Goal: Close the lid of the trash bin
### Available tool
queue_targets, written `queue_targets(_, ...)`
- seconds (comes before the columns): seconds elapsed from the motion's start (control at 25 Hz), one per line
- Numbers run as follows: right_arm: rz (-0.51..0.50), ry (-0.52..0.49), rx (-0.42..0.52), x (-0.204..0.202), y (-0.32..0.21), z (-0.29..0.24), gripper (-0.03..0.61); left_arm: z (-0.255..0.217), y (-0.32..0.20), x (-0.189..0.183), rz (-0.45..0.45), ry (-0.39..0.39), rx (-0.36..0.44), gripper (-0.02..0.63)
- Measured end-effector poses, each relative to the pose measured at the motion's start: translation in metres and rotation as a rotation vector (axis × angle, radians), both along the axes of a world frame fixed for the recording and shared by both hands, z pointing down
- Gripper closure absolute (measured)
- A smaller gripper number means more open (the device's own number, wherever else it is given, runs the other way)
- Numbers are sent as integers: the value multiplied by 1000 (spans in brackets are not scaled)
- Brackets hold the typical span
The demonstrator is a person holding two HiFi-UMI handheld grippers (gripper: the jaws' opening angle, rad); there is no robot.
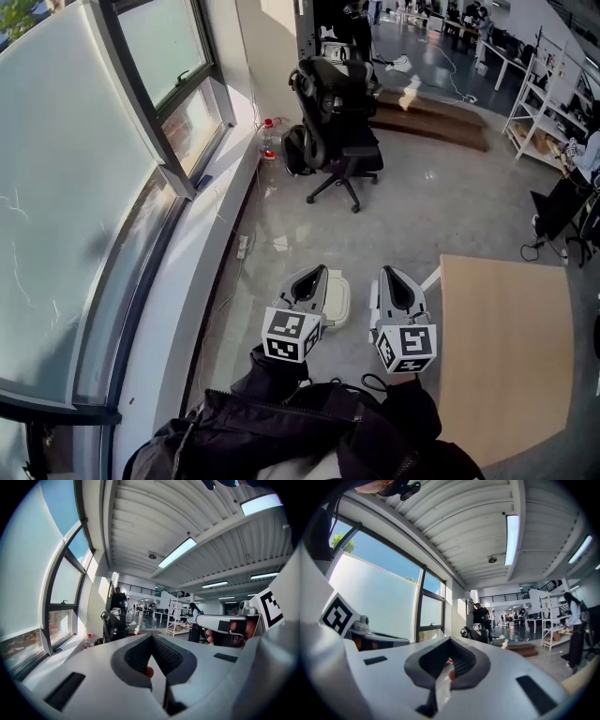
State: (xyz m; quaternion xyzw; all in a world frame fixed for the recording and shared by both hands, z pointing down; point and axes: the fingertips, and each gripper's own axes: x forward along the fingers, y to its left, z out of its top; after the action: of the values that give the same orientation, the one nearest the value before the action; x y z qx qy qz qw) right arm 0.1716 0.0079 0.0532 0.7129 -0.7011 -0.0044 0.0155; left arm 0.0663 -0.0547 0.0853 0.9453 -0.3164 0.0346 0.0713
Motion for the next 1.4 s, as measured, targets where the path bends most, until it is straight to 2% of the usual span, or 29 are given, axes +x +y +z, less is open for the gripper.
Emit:
queue_targets(0.64, 7, 20, 80, 0, 18, -24, 574, -16, 14, 11, 10, 16, 45, 618)
queue_targets(1.4, -41, 67, 78, -22, 15, -26, 574, -8, 14, 9, 27, 15, 26, 618)
